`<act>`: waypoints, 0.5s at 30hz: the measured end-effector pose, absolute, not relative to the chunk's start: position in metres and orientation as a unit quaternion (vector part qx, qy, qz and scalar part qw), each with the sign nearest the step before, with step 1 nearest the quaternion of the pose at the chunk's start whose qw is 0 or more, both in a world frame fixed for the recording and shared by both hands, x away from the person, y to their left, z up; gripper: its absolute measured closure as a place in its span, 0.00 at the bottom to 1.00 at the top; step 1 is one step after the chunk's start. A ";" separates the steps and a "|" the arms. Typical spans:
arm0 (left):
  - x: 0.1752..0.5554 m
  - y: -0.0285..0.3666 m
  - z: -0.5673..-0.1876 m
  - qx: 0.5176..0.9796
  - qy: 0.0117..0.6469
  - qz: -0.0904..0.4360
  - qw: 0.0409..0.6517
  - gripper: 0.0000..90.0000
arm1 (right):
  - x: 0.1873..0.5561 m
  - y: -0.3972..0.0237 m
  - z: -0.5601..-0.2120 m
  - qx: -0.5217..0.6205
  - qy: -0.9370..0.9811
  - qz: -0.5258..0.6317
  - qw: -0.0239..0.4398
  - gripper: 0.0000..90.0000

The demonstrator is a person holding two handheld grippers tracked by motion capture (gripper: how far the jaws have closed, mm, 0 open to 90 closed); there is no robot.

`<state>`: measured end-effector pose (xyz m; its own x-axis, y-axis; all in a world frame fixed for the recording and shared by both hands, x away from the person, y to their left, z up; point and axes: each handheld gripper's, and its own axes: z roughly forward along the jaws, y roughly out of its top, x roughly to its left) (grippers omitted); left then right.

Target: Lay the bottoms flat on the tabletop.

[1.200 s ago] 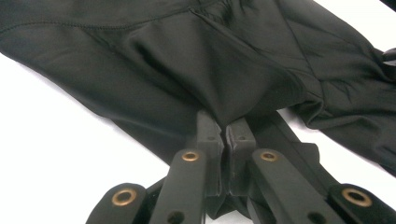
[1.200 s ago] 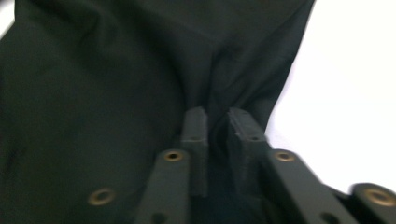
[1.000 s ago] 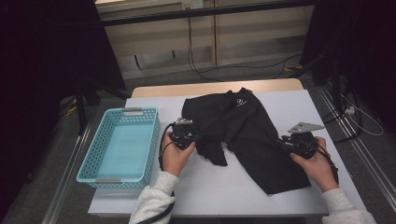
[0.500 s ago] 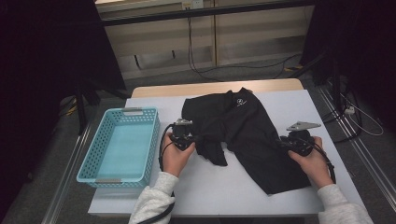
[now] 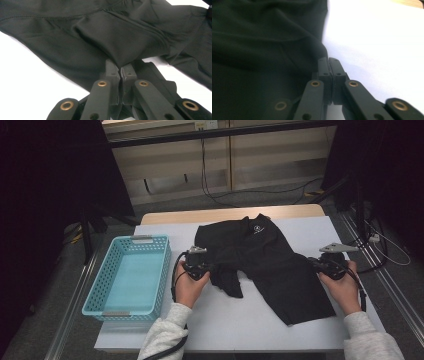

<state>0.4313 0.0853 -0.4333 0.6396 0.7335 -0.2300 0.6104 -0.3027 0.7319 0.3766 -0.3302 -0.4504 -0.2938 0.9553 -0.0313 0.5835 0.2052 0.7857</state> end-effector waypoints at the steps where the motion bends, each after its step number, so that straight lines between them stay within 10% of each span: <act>1: 0.431 0.085 -0.433 0.806 0.415 0.074 0.415 0.96 | 0.377 -0.329 -0.452 0.533 0.726 0.341 0.270 0.93; 15: 0.422 0.084 -0.420 0.809 0.383 0.082 0.438 0.52 | 0.345 -0.323 -0.438 0.509 0.738 0.352 0.270 0.54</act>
